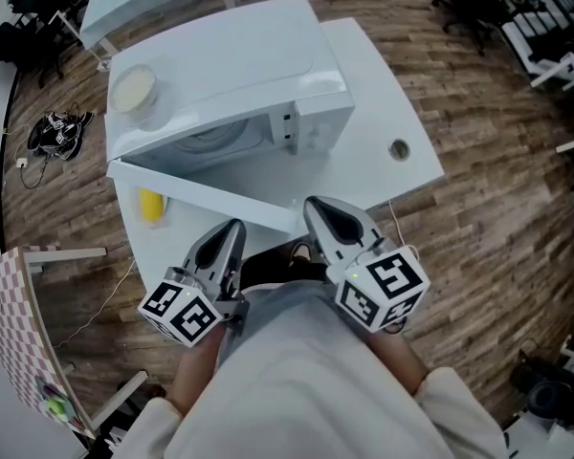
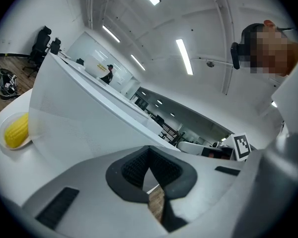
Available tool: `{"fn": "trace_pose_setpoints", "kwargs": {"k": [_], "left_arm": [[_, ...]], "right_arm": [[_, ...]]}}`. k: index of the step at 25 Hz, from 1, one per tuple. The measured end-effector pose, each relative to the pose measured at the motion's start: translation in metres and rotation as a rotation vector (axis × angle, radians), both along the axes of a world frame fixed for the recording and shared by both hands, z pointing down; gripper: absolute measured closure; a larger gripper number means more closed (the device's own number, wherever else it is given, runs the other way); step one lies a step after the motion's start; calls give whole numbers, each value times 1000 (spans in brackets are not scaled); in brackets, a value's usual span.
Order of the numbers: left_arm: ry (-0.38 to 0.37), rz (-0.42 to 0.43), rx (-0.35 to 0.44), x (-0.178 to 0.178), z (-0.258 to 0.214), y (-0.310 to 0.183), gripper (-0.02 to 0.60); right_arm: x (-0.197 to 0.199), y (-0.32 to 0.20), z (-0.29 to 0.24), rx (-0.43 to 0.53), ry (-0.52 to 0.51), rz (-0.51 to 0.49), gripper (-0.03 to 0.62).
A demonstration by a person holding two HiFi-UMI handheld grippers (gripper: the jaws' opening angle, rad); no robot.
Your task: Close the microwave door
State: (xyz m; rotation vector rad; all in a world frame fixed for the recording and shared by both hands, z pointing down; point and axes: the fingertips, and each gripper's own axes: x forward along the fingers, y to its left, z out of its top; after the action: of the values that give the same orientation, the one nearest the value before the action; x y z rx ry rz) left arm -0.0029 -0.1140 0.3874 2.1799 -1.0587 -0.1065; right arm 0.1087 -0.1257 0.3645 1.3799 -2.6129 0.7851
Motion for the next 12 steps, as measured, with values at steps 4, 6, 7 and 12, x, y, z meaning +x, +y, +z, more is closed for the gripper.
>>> {"fn": "trace_pose_setpoints", "kwargs": {"k": [4, 6, 7, 12], "left_arm": [[-14, -13, 9, -1, -1, -3, 563], [-17, -19, 8, -1, 1, -4, 563], [-16, -21, 7, 0, 2, -4, 561], [-8, -30, 5, 3, 4, -10, 563]], "right_arm": [[-3, 0, -2, 3, -7, -21, 572], [-2, 1, -2, 2, -12, -24, 572], [-1, 2, 0, 0, -13, -25, 572], [3, 1, 5, -12, -15, -26, 572]]}}
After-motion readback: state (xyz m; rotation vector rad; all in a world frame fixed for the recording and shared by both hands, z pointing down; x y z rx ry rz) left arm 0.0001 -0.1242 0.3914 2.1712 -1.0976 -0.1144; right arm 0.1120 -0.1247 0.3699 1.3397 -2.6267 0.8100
